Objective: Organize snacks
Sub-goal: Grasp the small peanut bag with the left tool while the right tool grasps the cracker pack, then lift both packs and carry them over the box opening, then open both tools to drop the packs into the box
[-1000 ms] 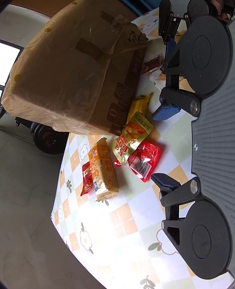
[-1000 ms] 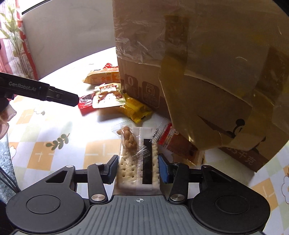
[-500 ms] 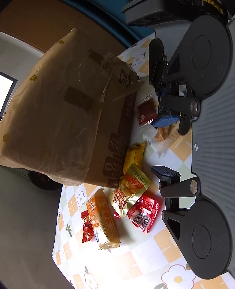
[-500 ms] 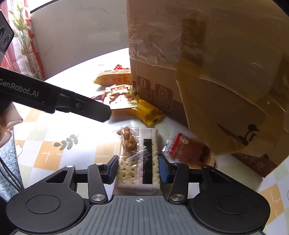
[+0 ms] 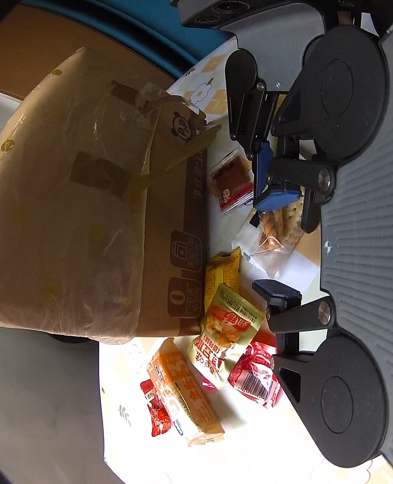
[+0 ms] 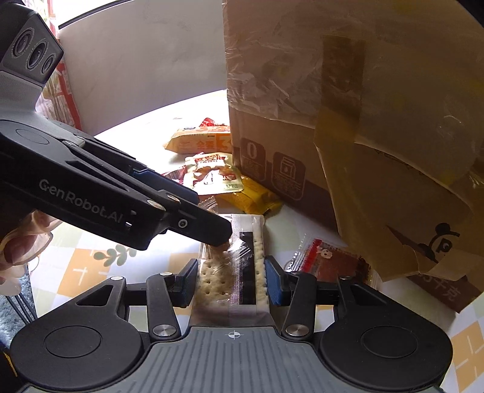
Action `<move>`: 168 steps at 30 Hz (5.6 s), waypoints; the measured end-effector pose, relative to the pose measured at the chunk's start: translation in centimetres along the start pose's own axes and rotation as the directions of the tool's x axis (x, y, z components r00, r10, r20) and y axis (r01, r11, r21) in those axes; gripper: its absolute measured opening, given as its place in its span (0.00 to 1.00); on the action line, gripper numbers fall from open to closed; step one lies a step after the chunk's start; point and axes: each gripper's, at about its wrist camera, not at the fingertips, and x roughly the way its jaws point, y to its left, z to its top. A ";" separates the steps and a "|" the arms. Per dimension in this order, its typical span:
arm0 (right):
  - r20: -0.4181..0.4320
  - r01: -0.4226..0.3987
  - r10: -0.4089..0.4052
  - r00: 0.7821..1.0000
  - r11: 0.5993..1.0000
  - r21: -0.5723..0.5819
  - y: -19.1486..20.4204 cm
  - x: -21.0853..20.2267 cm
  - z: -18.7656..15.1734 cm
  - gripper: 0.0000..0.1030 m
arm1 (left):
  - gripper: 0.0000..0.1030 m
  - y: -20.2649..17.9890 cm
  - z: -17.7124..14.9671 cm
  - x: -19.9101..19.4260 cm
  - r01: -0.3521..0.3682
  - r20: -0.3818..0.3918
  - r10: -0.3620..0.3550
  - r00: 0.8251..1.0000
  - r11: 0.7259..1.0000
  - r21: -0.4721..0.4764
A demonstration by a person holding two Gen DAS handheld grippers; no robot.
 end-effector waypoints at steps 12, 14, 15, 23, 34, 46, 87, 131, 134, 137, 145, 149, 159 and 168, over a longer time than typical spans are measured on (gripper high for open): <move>-0.001 0.045 -0.045 0.999 0.999 0.023 -0.1 -1.4 -1.0 0.41 | 0.53 2.5 -1.3 -0.8 -0.129 -0.014 0.128 0.992 0.988 -0.088; 0.000 0.060 -0.060 0.998 0.998 0.034 -0.4 -1.8 -1.3 0.41 | 0.52 3.5 -1.9 -1.0 -0.141 -0.032 0.139 0.990 0.984 -0.112; 0.001 0.069 -0.069 0.998 0.997 0.041 -0.7 -2.0 -1.4 0.41 | 0.52 4.0 -2.2 -1.2 -0.132 -0.025 0.130 0.991 0.984 -0.122; 0.043 0.119 -0.126 0.991 0.984 0.136 -2.9 -2.6 -2.4 0.42 | 0.52 2.9 -1.6 -1.8 -0.075 0.021 0.076 0.997 0.996 -0.043; 0.080 0.109 -0.122 0.989 0.983 0.150 -3.0 -2.6 -3.0 0.42 | 0.37 1.3 0.1 1.7 -0.058 -0.005 0.058 0.998 0.995 0.087; 0.096 0.102 -0.117 0.988 0.984 0.149 -3.1 -3.1 -3.5 0.42 | 0.21 -0.1 -2.2 2.1 -0.144 0.022 0.143 0.990 0.989 0.036; 0.092 0.118 -0.130 0.987 0.986 0.117 -2.7 -2.8 -3.4 0.44 | 0.20 1.5 -4.5 -0.4 -0.104 0.106 0.120 0.987 0.984 -0.142; 0.458 -0.107 0.080 0.885 0.994 0.032 -3.4 -15.7 7.7 0.41 | 0.20 -0.3 5.8 -13.0 -0.104 0.470 0.139 0.872 0.990 -0.099; 0.499 -0.067 0.027 0.866 0.996 0.063 -5.9 -16.9 10.7 0.41 | 0.20 -0.8 8.4 -13.3 -0.091 0.508 0.114 0.854 0.993 -0.072; 0.485 0.018 -0.075 0.871 0.993 0.120 -8.8 -16.7 13.7 0.41 | 0.20 -1.5 11.4 -12.6 -0.067 0.523 0.079 0.849 0.997 -0.042; 0.298 0.179 -0.259 0.919 0.946 0.269 -13.0 -10.1 17.8 0.42 | 0.20 -2.9 18.0 -5.1 -0.005 0.410 0.014 0.912 1.000 -0.021; 0.261 0.219 -0.299 0.918 0.930 0.296 -13.1 -8.2 17.7 0.43 | 0.22 -2.6 18.7 -2.4 -0.009 0.350 0.001 0.937 1.000 0.021; 0.373 0.134 -0.248 0.894 0.943 0.305 -12.8 -13.6 12.9 0.54 | 0.59 0.7 16.7 -6.5 -0.006 0.393 0.001 0.920 1.000 0.012; 0.426 0.189 -0.351 0.834 0.906 0.378 -12.6 -18.6 5.4 0.52 | 0.59 4.6 12.0 -10.0 -0.104 0.376 0.103 0.921 0.994 -0.016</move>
